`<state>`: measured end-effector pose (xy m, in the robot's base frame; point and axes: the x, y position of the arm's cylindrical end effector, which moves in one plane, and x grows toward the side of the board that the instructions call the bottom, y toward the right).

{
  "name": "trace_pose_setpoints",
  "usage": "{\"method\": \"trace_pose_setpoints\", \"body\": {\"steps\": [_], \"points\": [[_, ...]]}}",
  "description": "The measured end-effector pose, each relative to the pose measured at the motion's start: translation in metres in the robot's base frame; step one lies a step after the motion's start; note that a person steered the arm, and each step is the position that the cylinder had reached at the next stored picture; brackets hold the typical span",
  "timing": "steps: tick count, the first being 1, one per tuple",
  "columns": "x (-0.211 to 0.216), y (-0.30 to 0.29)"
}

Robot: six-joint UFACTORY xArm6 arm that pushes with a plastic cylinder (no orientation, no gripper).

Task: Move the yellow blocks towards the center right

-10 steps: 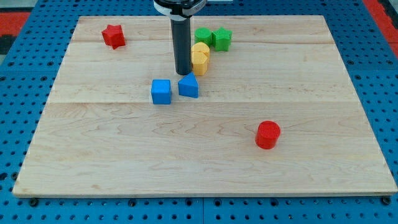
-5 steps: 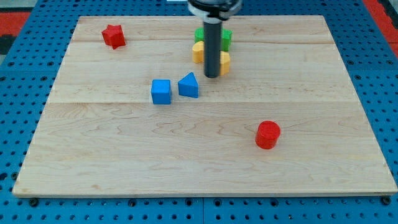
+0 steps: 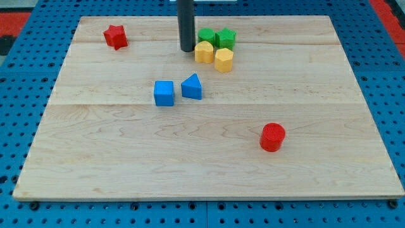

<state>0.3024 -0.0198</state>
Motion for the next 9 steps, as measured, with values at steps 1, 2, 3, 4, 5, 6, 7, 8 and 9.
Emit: {"method": "trace_pose_setpoints", "body": {"steps": [1, 2, 3, 4, 5, 6, 7, 8, 9], "points": [[0.032, 0.041], [0.057, 0.073], [0.067, 0.092], [0.053, 0.007], [0.029, 0.013], [0.029, 0.064], [0.029, 0.113], [0.039, 0.143], [0.045, 0.138]]}}
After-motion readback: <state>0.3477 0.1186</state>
